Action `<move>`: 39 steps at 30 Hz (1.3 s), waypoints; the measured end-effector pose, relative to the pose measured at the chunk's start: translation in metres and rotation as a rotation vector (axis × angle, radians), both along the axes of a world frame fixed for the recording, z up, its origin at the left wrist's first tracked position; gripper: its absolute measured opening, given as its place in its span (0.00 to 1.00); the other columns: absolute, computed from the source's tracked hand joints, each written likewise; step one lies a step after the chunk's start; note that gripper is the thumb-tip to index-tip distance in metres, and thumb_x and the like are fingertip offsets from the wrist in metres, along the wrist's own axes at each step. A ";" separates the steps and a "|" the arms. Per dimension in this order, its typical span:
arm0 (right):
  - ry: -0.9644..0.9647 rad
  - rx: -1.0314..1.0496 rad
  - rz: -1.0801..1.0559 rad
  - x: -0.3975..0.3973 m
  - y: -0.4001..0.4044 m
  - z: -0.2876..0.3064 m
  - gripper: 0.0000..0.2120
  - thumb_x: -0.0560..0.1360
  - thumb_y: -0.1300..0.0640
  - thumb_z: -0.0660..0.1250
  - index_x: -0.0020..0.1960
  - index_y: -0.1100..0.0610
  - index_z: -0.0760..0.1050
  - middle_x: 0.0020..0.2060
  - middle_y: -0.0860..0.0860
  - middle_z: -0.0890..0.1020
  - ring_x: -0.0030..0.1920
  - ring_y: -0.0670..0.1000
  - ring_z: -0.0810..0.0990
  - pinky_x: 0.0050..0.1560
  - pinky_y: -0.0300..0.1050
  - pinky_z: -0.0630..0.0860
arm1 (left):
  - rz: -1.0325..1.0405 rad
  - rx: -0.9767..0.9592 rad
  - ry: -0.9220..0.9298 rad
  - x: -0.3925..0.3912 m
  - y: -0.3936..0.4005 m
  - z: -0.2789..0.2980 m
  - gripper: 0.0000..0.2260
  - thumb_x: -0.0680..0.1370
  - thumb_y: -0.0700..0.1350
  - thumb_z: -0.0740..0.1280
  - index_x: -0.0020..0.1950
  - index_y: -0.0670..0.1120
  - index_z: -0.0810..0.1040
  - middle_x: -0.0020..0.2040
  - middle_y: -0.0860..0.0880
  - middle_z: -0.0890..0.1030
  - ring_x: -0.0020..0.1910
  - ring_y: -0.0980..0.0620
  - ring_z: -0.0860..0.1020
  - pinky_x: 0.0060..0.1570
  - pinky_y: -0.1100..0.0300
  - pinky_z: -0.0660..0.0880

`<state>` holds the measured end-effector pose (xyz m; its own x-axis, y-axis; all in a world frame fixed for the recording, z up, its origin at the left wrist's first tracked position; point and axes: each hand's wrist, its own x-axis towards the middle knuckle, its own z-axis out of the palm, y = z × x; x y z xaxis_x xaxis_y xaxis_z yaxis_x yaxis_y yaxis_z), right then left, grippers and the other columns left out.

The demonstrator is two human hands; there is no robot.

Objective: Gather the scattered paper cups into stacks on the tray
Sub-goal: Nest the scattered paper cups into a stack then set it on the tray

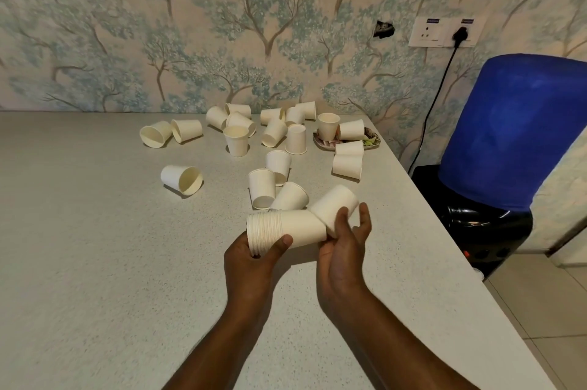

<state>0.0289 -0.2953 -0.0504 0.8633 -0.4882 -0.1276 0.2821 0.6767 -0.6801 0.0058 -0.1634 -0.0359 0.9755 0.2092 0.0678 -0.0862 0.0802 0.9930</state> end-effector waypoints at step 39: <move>0.461 -1.846 -0.003 0.135 -0.127 0.016 0.35 0.73 0.59 0.73 0.77 0.46 0.66 0.79 0.48 0.63 0.79 0.55 0.57 0.72 0.58 0.67 | -0.108 -0.458 0.273 0.012 0.040 -0.009 0.24 0.73 0.54 0.75 0.65 0.44 0.79 0.57 0.43 0.85 0.56 0.44 0.85 0.63 0.48 0.77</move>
<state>0.1640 -0.4228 -0.0343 0.9182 -0.2661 0.2934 -0.1068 -0.8796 -0.4635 0.0181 -0.1232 -0.0453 0.9625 0.0550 -0.2657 0.2030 0.5038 0.8396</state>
